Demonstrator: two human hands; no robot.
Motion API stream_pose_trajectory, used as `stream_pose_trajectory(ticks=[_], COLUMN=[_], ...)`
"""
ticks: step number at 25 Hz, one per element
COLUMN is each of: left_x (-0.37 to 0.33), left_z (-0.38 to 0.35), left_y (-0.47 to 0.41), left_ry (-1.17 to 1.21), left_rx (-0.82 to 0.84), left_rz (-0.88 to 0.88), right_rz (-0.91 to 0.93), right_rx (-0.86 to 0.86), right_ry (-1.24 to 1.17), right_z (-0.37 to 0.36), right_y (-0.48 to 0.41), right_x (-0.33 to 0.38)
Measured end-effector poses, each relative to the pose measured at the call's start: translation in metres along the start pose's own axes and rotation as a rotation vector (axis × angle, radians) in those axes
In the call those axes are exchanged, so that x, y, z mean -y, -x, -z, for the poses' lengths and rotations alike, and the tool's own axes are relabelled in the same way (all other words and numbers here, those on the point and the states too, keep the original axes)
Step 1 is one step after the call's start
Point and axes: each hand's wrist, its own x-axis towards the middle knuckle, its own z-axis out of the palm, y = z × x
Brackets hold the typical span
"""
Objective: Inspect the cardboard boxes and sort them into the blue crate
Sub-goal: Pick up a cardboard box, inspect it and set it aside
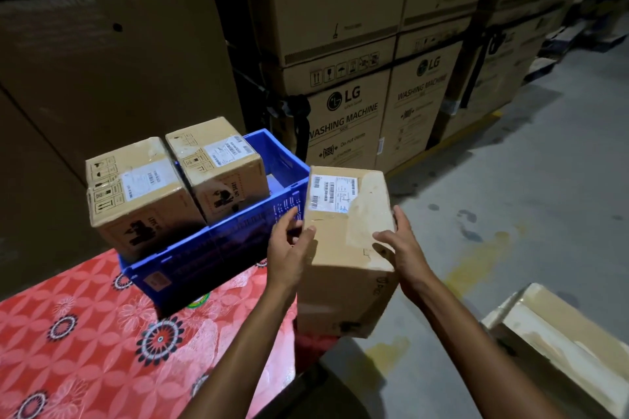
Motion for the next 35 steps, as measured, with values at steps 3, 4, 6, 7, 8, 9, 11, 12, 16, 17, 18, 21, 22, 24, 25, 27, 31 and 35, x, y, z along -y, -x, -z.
stream_pose_trajectory(ticks=[3, 4, 6, 7, 8, 9, 11, 12, 16, 17, 18, 21, 22, 24, 25, 27, 31, 35], left_x=[0.008, 0.012, 0.013, 0.011, 0.009, 0.007, 0.008, 0.009, 0.007, 0.004, 0.001, -0.013, -0.020, -0.037, -0.044, -0.053, -0.046, -0.032], left_z=[-0.004, -0.002, 0.001, 0.003, 0.003, 0.003, 0.002, 0.001, -0.002, -0.002, -0.002, -0.003, -0.005, -0.015, -0.021, -0.032, -0.039, -0.036], left_y=[-0.013, -0.018, -0.024, -0.024, -0.024, -0.024, -0.024, -0.025, -0.027, -0.027, -0.028, -0.038, -0.045, -0.060, -0.068, -0.080, -0.097, -0.111], left_ry=[-0.124, -0.067, 0.136, 0.188, 0.200, 0.194, 0.170, 0.157, 0.088, 0.069, 0.046, 0.026, 0.065, 0.127, 0.115, 0.045, -0.036, -0.056], left_rx=[0.104, 0.198, 0.337, 0.365, 0.370, 0.368, 0.355, 0.334, 0.264, 0.264, 0.287, 0.297, 0.270, 0.234, 0.220, 0.187, 0.209, 0.223], left_rz=[0.092, 0.148, 0.310, 0.355, 0.372, 0.368, 0.349, 0.342, 0.351, 0.360, 0.369, 0.338, 0.348, 0.379, 0.392, 0.420, 0.476, 0.495], right_rz=[-0.073, -0.101, -0.152, -0.172, -0.178, -0.177, -0.158, -0.153, -0.152, -0.150, -0.154, -0.187, -0.202, -0.212, -0.207, -0.203, -0.258, -0.283], right_rx=[0.034, 0.034, 0.021, 0.021, 0.034, 0.046, 0.076, 0.077, 0.047, 0.045, 0.058, 0.024, -0.009, -0.102, -0.132, -0.179, -0.213, -0.193], right_ry=[0.052, 0.051, 0.040, 0.045, 0.056, 0.075, 0.113, 0.131, 0.245, 0.293, 0.341, 0.277, 0.192, 0.105, 0.119, 0.179, 0.322, 0.354], right_z=[0.006, 0.005, 0.003, 0.003, 0.003, 0.003, 0.001, 0.001, -0.001, -0.003, -0.003, -0.010, -0.014, -0.022, -0.025, -0.030, -0.027, -0.023], right_y=[-0.007, -0.010, -0.015, -0.018, -0.020, -0.022, -0.023, -0.024, -0.023, -0.022, -0.022, -0.028, -0.035, -0.052, -0.061, -0.081, -0.112, -0.127], right_x=[-0.008, -0.009, -0.009, -0.010, -0.011, -0.013, -0.013, -0.013, 0.001, 0.006, 0.010, 0.024, 0.028, 0.042, 0.048, 0.053, 0.034, 0.021])
